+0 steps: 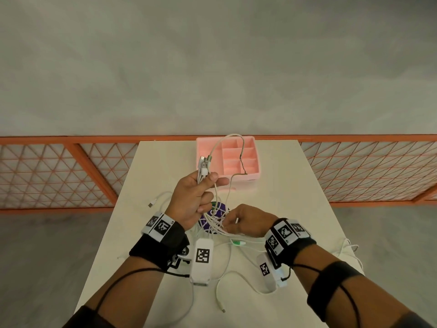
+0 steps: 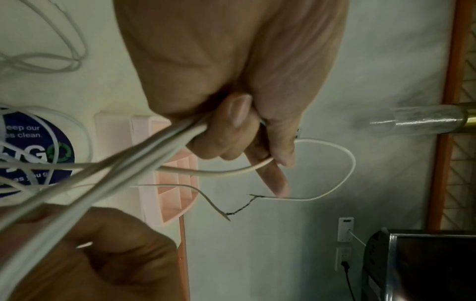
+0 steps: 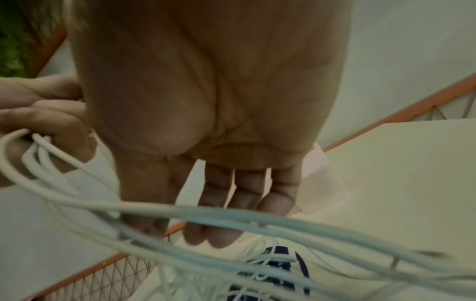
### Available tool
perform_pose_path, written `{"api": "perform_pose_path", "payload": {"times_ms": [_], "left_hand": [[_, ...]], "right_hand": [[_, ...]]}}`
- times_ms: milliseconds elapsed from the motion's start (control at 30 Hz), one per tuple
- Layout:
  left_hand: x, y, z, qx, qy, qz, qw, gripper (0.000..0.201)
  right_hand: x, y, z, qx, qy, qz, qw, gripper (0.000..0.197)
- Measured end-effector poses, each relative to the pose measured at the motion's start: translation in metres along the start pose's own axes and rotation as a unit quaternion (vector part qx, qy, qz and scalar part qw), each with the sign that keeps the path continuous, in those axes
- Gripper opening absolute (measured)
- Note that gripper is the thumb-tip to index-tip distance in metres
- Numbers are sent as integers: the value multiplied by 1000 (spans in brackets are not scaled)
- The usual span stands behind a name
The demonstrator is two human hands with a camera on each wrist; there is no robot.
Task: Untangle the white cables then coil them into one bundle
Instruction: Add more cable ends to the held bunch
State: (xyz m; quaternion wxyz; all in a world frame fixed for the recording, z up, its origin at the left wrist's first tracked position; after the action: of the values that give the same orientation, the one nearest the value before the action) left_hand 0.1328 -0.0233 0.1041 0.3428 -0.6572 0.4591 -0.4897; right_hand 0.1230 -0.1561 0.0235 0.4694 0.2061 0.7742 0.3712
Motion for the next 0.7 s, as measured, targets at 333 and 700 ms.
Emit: {"api": "perform_pose_path", "payload": {"times_ms": [333,700], "left_hand": [[-28,5,8,-7,-44,-8,999,12],[8,8,-9,-15,73,37,997,20]], "right_hand": [[-96,-8,-7,46,-210,214,953,9],[-87,25,19,-10,-216,81,973,9]]}}
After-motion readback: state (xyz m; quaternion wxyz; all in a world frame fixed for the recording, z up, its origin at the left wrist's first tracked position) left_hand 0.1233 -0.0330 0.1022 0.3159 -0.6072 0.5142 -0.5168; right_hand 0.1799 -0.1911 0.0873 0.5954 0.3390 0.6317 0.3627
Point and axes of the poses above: each hand's wrist, its own z-axis towards the middle knuckle, its own x-axis out of the palm, y = z × x, the point moved 8 cm from there along z, towards the middle knuckle, and after that the axes turned 11 degrees about -y, right-handed, at the moved point
